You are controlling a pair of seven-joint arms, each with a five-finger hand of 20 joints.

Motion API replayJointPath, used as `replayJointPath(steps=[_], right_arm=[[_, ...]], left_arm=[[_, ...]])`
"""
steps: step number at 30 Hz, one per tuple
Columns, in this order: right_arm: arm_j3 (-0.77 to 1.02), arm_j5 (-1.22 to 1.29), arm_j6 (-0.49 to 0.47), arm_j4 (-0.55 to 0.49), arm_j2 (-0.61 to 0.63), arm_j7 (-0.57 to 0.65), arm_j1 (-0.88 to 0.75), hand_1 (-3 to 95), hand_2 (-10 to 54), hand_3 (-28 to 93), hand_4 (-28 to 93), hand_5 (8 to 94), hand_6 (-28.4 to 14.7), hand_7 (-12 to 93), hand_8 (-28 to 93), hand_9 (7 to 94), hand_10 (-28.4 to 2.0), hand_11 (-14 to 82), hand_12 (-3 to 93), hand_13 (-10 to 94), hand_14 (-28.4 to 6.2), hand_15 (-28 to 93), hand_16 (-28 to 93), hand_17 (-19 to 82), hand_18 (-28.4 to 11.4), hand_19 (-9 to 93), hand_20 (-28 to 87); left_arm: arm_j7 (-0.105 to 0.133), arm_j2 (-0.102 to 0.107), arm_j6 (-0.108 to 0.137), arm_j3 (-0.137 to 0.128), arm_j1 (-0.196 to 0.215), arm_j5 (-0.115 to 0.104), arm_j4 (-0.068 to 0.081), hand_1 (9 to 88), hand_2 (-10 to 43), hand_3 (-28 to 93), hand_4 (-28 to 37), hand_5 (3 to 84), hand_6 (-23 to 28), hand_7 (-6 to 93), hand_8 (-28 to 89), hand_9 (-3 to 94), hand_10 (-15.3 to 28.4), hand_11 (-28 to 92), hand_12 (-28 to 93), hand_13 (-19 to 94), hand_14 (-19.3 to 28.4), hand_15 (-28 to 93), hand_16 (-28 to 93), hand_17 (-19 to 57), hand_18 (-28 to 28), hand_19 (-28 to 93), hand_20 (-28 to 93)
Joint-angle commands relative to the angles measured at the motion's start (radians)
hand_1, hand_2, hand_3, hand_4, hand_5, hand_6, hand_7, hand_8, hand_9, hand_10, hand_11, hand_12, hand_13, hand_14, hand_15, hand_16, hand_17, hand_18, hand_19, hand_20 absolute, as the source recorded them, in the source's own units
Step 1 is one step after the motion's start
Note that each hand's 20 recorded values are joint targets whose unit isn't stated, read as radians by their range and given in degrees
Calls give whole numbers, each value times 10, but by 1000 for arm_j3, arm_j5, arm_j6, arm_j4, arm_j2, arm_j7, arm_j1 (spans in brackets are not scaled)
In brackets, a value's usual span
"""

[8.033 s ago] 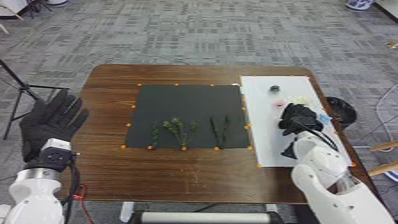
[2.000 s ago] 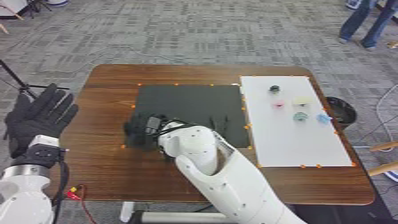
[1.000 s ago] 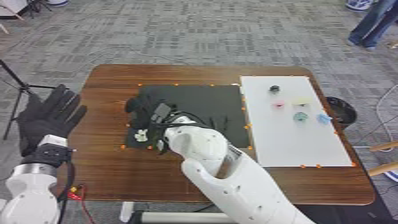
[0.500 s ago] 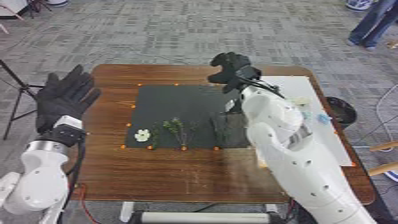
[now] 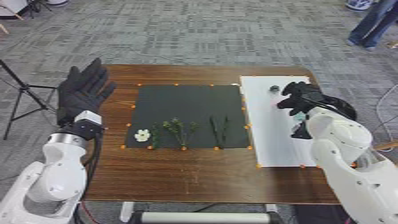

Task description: Arrange flowers

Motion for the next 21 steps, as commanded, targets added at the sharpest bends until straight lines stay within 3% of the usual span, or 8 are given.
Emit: replayJointPath(steps=[1,3,10,14,21], right_arm=[[46,-2,-19,34,25,48,-52,355,-51,792,-233,495,-51,112,-105,445,-157,84,147,361,-164,362,140,180,-196,608,185],[50,-18,-59,50,23,58,-46,350,-51,793,-234,464,-62,103,-102,431,-160,82,148,366,-162,370,146,183,-195,618,183],[46,-55,-100,80,15,60,-52,356,-75,790,-238,465,-61,101,-98,415,-158,82,145,364,-164,381,148,186,-200,649,189],[34,6,-121,104,5,106,-42,405,-94,797,-257,476,-51,118,-108,433,-149,89,143,396,-149,389,146,203,-200,670,198],[-2,-51,29,138,-2,92,-68,492,-95,767,-280,586,-17,173,-129,583,-119,149,159,542,-101,433,205,260,-192,713,227]], left_arm=[[1,-16,4,4,9,6,-13,234,189,663,-283,399,73,60,-80,266,126,142,46,174,89,116,-55,-75,122,337,61],[10,-20,21,12,11,5,-16,235,188,662,-283,398,73,62,-80,265,125,142,46,175,91,118,-55,-75,122,338,62],[-2,-27,8,31,0,12,-7,233,187,668,-283,392,73,64,-81,255,122,140,45,172,88,110,-55,-75,123,337,62],[-6,-32,4,41,-5,14,-4,237,185,671,-283,392,72,64,-81,254,122,140,45,172,88,109,-54,-74,123,336,62],[-14,-40,-5,42,3,14,-9,238,184,672,-283,394,73,65,-82,257,123,142,45,176,91,111,-53,-74,123,337,62]])
